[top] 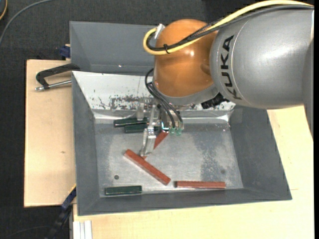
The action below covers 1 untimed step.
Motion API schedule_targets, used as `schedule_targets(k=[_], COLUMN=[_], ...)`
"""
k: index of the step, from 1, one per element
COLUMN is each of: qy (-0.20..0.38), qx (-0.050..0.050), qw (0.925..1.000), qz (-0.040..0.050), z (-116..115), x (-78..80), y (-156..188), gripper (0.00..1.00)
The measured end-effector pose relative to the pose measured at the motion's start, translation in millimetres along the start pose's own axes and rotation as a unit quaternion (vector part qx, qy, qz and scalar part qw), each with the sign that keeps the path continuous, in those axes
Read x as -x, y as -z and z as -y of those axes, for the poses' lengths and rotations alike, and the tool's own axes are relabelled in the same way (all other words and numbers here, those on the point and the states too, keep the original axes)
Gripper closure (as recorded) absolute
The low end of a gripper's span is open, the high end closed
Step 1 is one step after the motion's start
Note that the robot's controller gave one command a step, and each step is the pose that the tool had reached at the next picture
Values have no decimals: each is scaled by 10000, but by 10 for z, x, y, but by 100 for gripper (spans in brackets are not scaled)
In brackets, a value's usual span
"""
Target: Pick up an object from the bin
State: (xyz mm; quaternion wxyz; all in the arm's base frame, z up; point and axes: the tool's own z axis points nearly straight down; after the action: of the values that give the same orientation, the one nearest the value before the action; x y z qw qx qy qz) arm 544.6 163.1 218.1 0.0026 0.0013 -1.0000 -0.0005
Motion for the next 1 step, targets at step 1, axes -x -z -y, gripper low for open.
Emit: schedule_targets(k=[1], qy=[-22], qx=[-6], qw=[10000], qz=[-5], z=[189], x=[-425], y=[-1517], gripper=[0])
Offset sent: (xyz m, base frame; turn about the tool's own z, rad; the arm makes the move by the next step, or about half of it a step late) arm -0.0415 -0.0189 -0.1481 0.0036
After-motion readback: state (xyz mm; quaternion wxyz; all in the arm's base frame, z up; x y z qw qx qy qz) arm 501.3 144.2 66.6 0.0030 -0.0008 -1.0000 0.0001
